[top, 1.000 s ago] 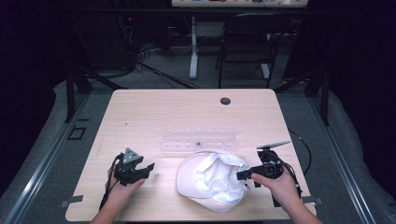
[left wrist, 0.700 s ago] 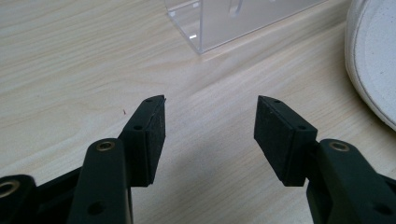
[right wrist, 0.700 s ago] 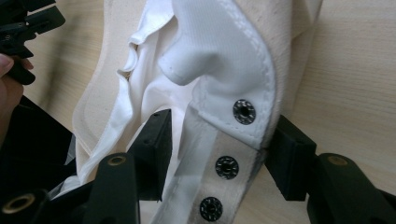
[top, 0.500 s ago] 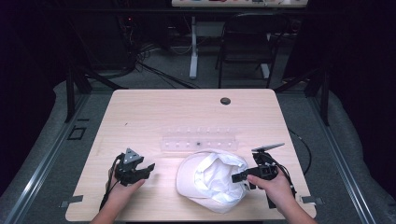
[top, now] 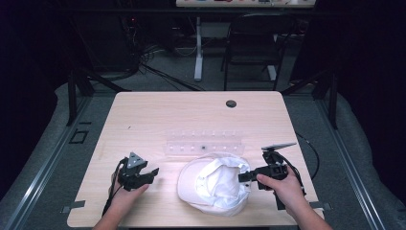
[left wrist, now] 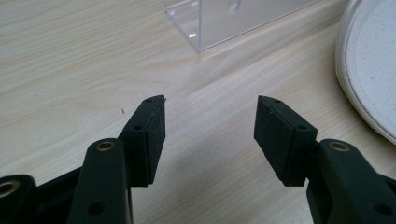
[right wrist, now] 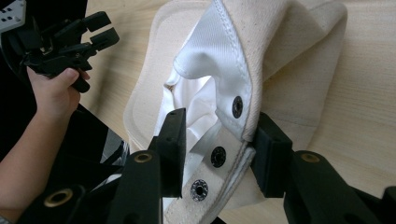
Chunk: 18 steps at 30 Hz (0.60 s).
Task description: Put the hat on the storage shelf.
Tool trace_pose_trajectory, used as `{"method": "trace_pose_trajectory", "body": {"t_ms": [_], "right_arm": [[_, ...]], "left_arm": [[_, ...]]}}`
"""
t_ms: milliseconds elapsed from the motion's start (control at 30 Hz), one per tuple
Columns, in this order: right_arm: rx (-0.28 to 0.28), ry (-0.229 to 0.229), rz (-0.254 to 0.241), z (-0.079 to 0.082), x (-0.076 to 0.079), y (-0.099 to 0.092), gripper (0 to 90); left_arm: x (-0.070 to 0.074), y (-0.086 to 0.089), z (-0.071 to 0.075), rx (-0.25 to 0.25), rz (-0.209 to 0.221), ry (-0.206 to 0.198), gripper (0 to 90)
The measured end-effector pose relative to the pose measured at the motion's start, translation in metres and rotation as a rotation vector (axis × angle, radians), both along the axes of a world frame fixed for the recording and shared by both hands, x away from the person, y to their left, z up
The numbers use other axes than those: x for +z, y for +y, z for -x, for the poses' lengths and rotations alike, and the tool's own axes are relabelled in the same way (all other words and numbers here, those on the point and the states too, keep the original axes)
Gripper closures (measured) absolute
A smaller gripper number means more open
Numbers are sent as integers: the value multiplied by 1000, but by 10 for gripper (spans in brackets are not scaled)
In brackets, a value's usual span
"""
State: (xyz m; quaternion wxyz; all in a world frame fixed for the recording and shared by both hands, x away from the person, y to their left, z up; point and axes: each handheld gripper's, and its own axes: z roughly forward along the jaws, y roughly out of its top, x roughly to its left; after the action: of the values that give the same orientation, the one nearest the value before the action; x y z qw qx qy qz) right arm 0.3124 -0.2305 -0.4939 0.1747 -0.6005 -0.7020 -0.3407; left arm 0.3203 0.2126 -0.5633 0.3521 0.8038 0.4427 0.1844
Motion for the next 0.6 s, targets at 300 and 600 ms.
{"method": "trace_pose_trajectory", "body": {"t_ms": [300, 600], "right_arm": [[-10, -15, 38, -1, 6, -1, 756], [17, -58, 127, -4, 17, 1, 786]], "left_arm": [[0, 1, 0, 0, 0, 3, 440], [0, 0, 0, -1, -4, 4, 440]]}}
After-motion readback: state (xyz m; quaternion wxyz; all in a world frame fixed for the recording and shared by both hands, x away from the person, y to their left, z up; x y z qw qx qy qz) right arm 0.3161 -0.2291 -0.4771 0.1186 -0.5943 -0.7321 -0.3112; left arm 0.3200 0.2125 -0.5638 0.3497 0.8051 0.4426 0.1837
